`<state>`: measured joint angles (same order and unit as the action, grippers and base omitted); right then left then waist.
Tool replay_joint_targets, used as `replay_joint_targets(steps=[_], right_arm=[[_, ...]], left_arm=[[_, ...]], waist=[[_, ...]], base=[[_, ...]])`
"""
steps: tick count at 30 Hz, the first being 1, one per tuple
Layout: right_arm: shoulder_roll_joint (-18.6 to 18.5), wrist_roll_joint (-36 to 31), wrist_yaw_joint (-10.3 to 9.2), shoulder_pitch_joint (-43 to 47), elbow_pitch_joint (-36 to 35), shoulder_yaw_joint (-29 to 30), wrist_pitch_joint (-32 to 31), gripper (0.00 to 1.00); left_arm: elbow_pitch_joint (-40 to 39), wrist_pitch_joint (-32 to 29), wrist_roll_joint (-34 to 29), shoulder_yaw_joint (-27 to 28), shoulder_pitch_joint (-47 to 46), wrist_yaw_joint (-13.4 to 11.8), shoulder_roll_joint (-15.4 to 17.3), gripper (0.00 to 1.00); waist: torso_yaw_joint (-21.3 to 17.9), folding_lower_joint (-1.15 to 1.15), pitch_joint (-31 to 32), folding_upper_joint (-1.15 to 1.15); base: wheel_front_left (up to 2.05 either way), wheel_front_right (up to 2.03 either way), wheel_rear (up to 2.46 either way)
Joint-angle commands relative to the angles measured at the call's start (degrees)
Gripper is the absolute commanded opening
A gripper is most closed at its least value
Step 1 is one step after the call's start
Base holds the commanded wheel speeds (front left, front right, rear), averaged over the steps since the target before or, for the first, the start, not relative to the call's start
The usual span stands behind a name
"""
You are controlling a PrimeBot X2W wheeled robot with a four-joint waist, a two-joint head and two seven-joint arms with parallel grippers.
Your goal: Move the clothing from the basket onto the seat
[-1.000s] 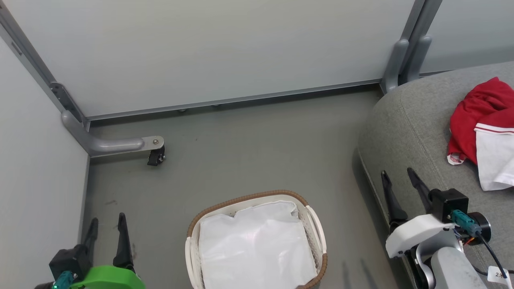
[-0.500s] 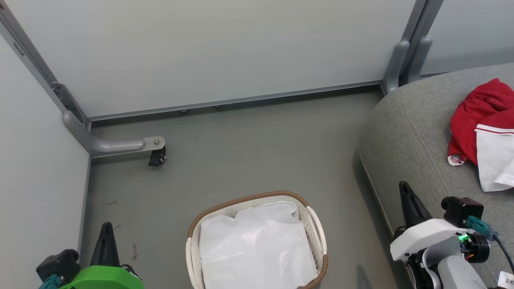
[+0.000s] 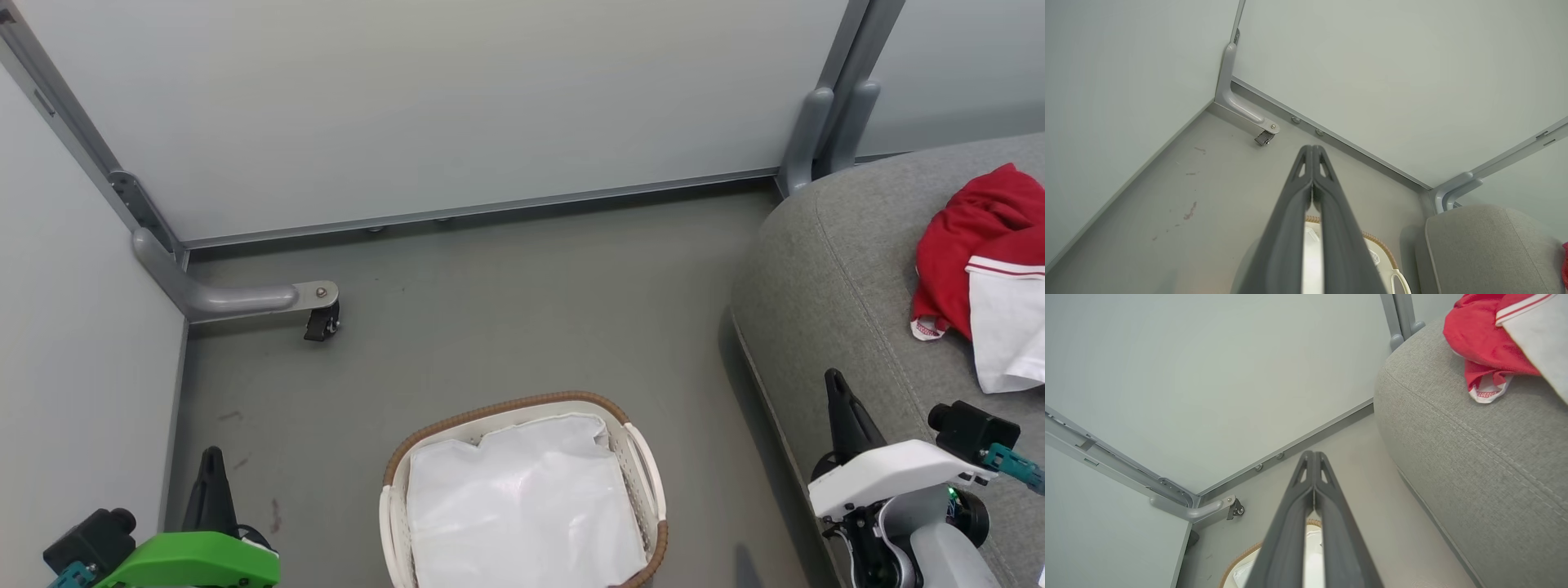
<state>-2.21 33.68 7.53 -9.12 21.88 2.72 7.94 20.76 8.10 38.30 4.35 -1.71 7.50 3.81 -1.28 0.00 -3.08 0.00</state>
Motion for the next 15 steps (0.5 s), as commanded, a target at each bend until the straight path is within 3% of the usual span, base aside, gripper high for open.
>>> replay_joint_targets(steps=[1, 15], right_arm=[[-0.4, 2.22, -0.02, -0.25, -1.2, 0.31, -0.44, 0.0], [-0.5, 13.87, -0.03, 0.45, -2.65, 1.06, -3.34, 0.0]], left_arm=[[-1.06, -0.47, 2.02, 0.37, -1.61, 0.0, 0.09, 0.0], [-2.27, -3.39, 12.76, 0.74, -2.35, -0.01, -0.08, 0.0]], waist=[[0.02, 0.0, 0.04, 0.0], [0.2, 0.0, 0.45, 0.0]], base=[[0.0, 0.0, 0.0], [0.0, 0.0, 0.0]])
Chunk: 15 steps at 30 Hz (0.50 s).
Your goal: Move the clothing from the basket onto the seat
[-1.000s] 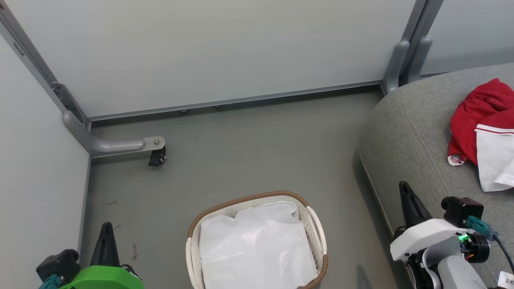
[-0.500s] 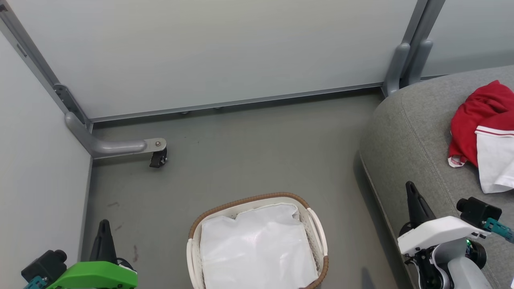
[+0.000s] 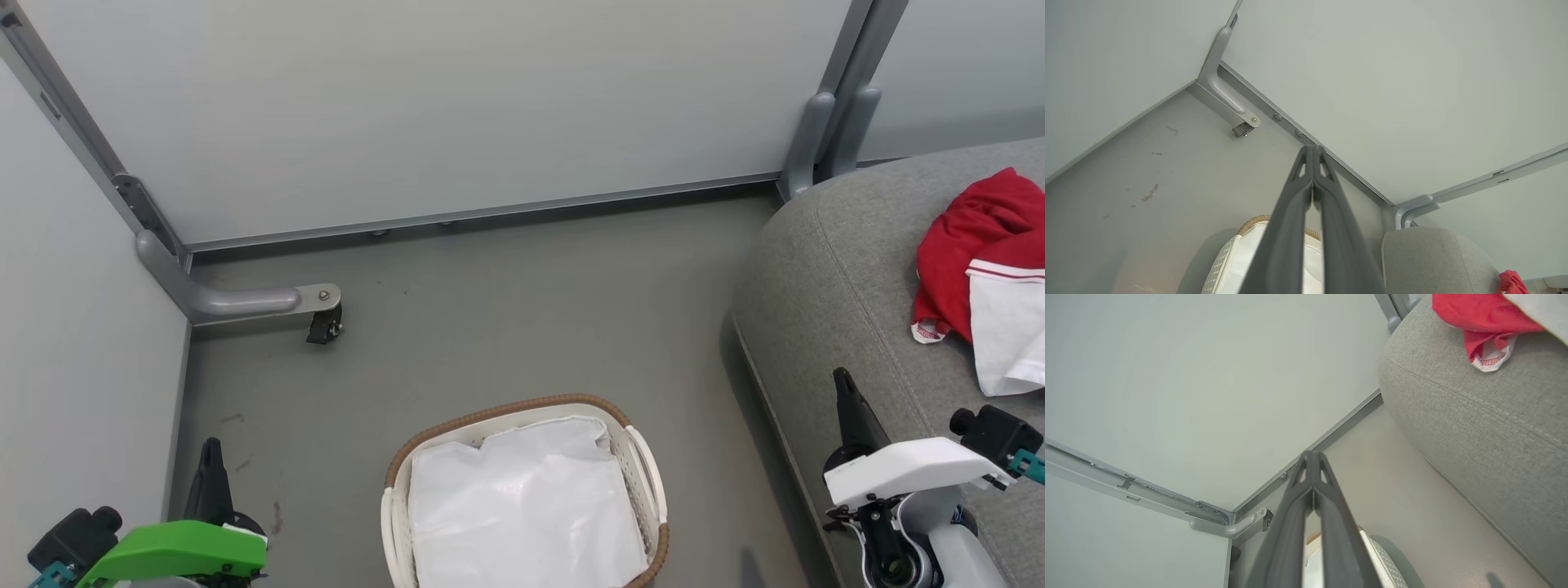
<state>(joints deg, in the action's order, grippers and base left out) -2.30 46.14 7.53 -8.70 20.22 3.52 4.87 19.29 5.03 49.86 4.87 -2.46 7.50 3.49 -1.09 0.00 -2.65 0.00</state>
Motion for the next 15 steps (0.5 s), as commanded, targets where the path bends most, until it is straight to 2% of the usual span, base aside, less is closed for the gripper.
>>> replay_joint_targets(steps=[1, 15], right_arm=[[-0.41, 2.08, -0.03, 0.08, -1.07, 0.3, -0.45, 0.0], [-0.49, 11.93, -0.03, 0.61, -2.29, 0.92, -2.91, 0.0]], left_arm=[[-0.87, -0.47, 1.87, 0.24, -1.66, -0.01, 0.23, 0.0], [-1.92, -2.98, 10.92, 0.59, -2.23, -0.01, 0.05, 0.0]], waist=[[0.02, 0.0, 0.05, 0.0], [0.2, 0.0, 0.45, 0.0]], base=[[0.0, 0.0, 0.0], [0.0, 0.0, 0.0]])
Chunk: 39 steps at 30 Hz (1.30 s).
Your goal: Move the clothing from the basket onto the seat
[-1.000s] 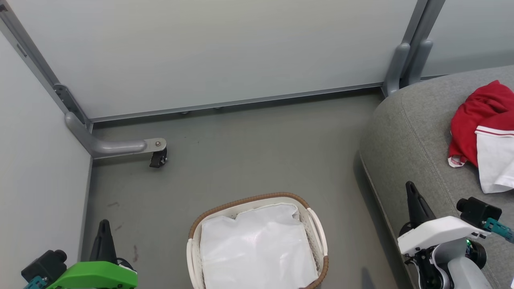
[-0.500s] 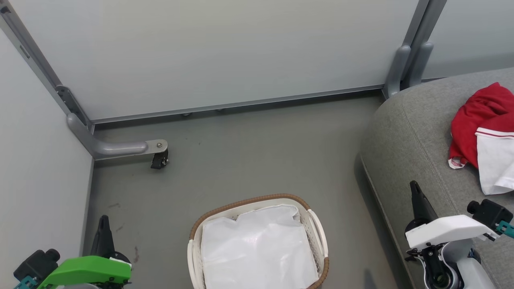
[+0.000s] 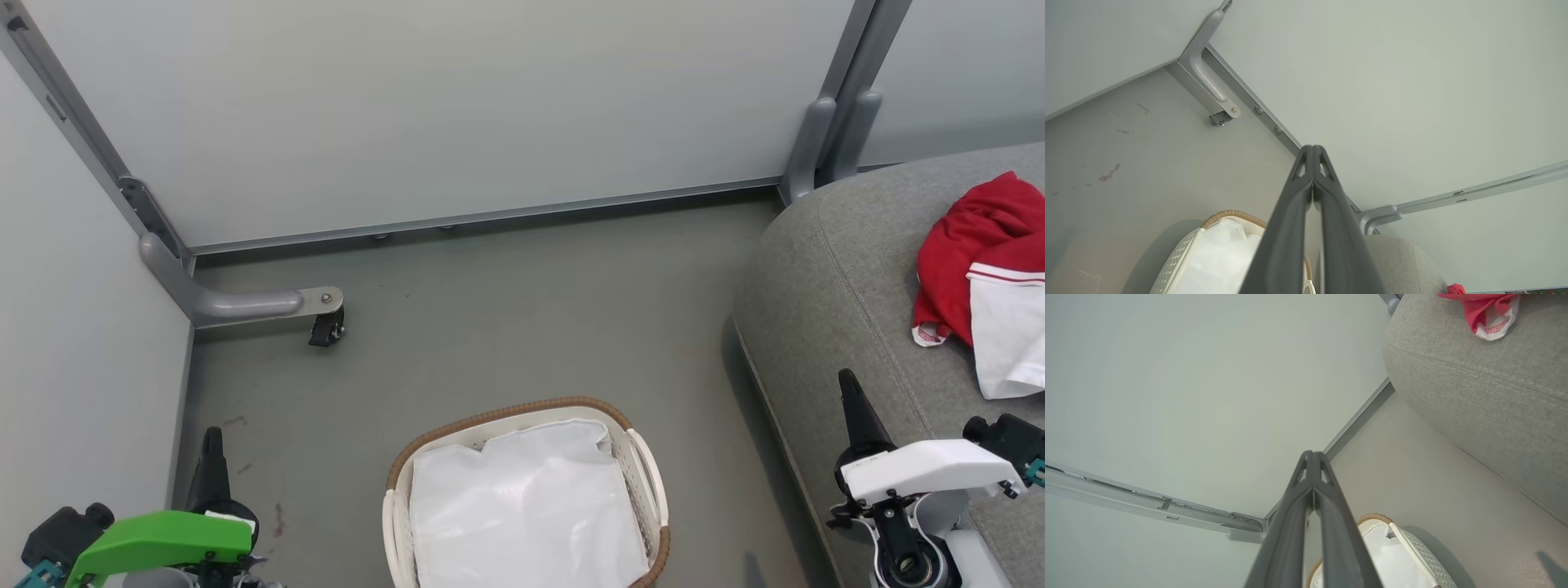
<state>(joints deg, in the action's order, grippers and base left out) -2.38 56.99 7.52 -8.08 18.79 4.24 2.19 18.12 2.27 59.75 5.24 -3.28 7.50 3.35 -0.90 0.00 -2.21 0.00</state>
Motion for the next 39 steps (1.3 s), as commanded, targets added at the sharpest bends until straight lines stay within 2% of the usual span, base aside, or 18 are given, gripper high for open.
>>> replay_joint_targets(steps=[1, 39], right_arm=[[-0.42, 1.8, -0.02, 0.02, -0.95, 0.26, -0.42, 0.0], [-0.57, 22.9, -0.04, 1.4, -3.49, 1.63, -5.77, 0.0]], left_arm=[[-0.83, -0.39, 1.66, 0.26, -1.46, -0.01, 0.18, 0.0], [-2.97, -5.77, 21.17, 1.02, -2.73, -0.01, -0.23, 0.0]], waist=[[0.02, 0.0, 0.05, 0.0], [0.51, 0.0, 1.15, 0.0]], base=[[0.0, 0.0, 0.0], [0.0, 0.0, 0.0]])
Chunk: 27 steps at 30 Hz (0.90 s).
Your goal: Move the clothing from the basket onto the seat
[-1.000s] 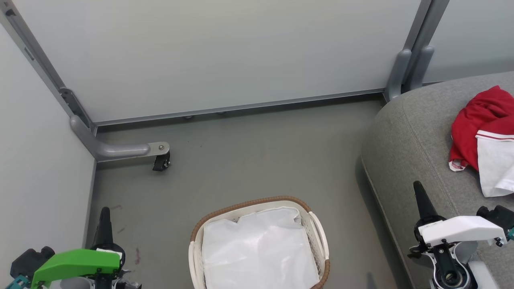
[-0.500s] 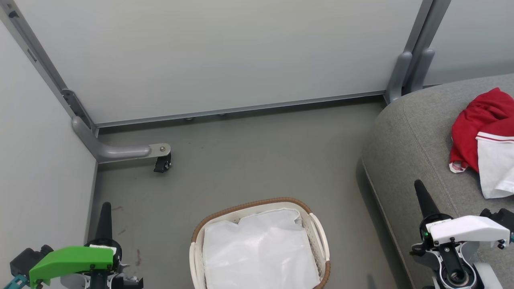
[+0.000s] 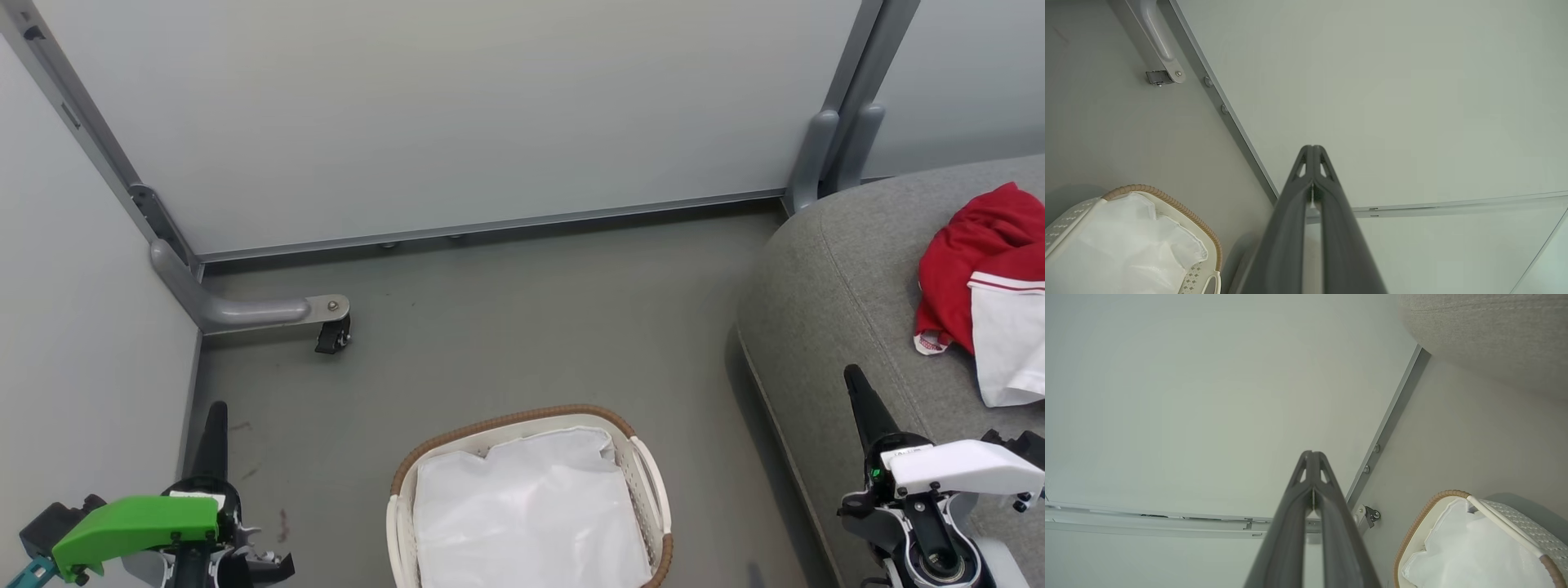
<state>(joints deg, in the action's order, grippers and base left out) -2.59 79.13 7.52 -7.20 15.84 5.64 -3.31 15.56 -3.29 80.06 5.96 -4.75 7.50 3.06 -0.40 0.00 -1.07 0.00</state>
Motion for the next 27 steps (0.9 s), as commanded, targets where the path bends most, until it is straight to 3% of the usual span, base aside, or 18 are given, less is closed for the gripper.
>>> replay_joint_targets(steps=[1, 27], right_arm=[[-0.37, 1.41, -0.04, 0.54, -0.59, 0.26, -0.36, 0.0], [-0.45, 12.46, -0.05, 1.23, -1.85, 0.95, -3.21, 0.0]], left_arm=[[-0.46, -0.32, 1.44, 0.32, -1.31, -0.02, 0.05, 0.0], [-1.55, -3.25, 11.59, 0.67, -1.81, -0.02, -0.2, 0.0]], waist=[[0.02, 0.0, 0.04, 0.0], [0.36, 0.0, 0.8, 0.0]], base=[[0.0, 0.0, 0.0], [0.0, 0.0, 0.0]])
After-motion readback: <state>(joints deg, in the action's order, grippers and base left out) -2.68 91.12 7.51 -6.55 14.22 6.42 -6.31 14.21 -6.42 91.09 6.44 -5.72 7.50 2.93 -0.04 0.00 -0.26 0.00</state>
